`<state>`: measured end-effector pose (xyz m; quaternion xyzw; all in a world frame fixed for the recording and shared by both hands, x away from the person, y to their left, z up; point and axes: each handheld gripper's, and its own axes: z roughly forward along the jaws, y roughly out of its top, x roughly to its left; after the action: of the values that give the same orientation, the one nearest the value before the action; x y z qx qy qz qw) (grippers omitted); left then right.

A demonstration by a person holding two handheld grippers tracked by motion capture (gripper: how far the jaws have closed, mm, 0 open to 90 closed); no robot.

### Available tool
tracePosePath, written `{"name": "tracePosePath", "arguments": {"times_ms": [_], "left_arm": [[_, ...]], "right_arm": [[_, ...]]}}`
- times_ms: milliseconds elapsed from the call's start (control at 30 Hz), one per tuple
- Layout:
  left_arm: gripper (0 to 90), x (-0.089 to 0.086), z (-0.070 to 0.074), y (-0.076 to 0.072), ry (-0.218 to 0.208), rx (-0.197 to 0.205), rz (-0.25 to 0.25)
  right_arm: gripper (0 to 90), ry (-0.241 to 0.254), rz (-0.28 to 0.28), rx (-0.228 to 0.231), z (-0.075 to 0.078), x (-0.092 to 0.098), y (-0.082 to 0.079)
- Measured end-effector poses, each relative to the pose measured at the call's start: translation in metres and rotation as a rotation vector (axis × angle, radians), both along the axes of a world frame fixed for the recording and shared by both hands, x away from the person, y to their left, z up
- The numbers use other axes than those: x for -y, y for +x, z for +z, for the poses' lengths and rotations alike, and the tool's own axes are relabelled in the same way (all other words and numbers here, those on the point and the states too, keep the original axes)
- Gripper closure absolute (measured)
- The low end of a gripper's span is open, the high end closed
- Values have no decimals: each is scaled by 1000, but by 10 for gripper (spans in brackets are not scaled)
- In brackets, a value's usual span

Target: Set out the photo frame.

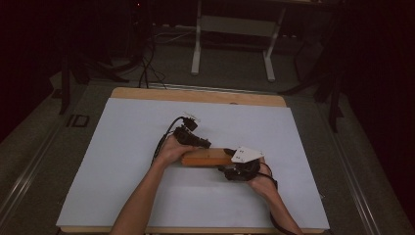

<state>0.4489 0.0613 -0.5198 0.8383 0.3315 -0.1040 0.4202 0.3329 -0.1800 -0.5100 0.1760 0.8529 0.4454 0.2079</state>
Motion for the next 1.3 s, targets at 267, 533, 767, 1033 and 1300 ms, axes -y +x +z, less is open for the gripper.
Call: {"name": "tracePosePath", "arguments": {"times_ms": [267, 533, 767, 1033, 1300], "left_arm": [[690, -7, 0, -1, 23, 13, 22], [612, -25, 4, -7, -17, 50, 95], [596, -44, 10, -17, -36, 124, 149], [595, -69, 18, -33, -40, 213, 207], [585, -87, 21, -50, -23, 287, 229]], "right_arm": [[393, 3, 9, -4, 2, 1, 3], [404, 14, 17, -17, 3, 1, 6], [423, 17, 17, -21, 5, 1, 9], [451, 17, 30, -23, 7, 2, 11], [461, 27, 34, -28, 7, 2, 13]]}}
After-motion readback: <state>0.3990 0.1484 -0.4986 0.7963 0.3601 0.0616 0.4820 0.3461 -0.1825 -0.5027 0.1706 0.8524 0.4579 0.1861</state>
